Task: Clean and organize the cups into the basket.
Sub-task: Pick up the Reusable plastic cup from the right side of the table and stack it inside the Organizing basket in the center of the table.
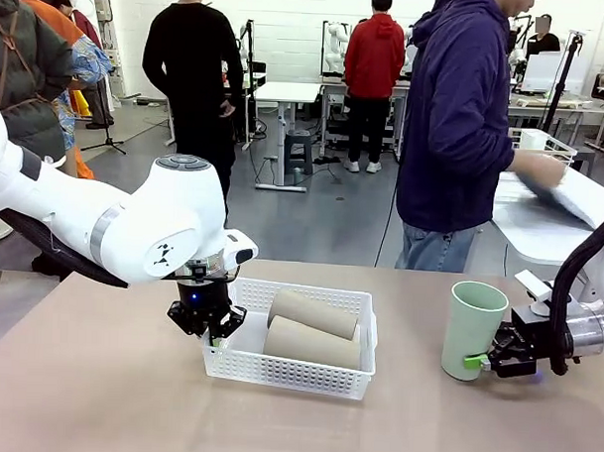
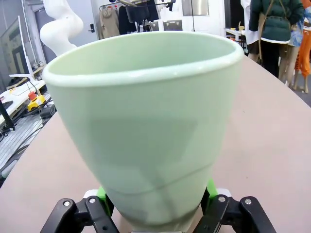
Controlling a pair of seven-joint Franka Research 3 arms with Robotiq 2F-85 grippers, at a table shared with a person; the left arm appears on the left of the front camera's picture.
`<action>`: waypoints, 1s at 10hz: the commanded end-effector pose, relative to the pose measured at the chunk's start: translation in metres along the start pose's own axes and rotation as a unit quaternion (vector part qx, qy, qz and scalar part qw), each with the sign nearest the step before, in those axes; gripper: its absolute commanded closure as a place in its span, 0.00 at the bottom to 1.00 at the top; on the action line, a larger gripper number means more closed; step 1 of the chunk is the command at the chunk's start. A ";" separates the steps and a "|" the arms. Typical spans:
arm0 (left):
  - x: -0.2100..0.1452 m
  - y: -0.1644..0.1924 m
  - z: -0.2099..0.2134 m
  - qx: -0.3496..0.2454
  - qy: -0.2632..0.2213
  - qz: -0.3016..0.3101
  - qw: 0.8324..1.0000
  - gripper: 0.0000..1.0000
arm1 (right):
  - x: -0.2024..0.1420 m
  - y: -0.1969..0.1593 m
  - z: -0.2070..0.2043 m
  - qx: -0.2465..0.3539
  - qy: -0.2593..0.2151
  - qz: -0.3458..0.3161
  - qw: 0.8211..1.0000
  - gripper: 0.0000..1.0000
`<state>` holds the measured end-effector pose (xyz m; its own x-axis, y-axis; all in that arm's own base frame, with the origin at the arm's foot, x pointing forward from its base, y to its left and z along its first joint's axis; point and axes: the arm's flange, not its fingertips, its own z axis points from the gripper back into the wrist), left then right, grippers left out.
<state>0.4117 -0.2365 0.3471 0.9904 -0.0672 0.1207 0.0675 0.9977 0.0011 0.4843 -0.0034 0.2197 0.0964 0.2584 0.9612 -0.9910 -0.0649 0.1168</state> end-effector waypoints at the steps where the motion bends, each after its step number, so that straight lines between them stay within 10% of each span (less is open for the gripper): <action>1: -0.001 0.000 0.002 0.001 -0.003 -0.001 1.000 1.00 | -0.002 -0.005 0.001 -0.005 -0.011 0.005 1.000 1.00; 2: -0.001 0.000 0.002 0.001 -0.003 -0.001 1.000 1.00 | -0.001 -0.004 0.002 -0.010 -0.009 0.001 1.000 0.78; 3: -0.001 0.000 0.002 0.001 -0.003 -0.001 1.000 1.00 | 0.006 -0.002 0.001 -0.038 -0.005 -0.045 0.998 0.37; 10: -0.001 0.000 0.002 0.001 -0.003 -0.001 1.000 1.00 | 0.208 0.057 0.002 -0.114 -0.017 -0.035 0.993 0.37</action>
<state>0.4117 -0.2365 0.3470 0.9904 -0.0672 0.1206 0.0675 0.9977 0.0011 0.4527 0.0354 0.4283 0.1501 0.2168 0.9646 -0.9835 0.1321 0.1234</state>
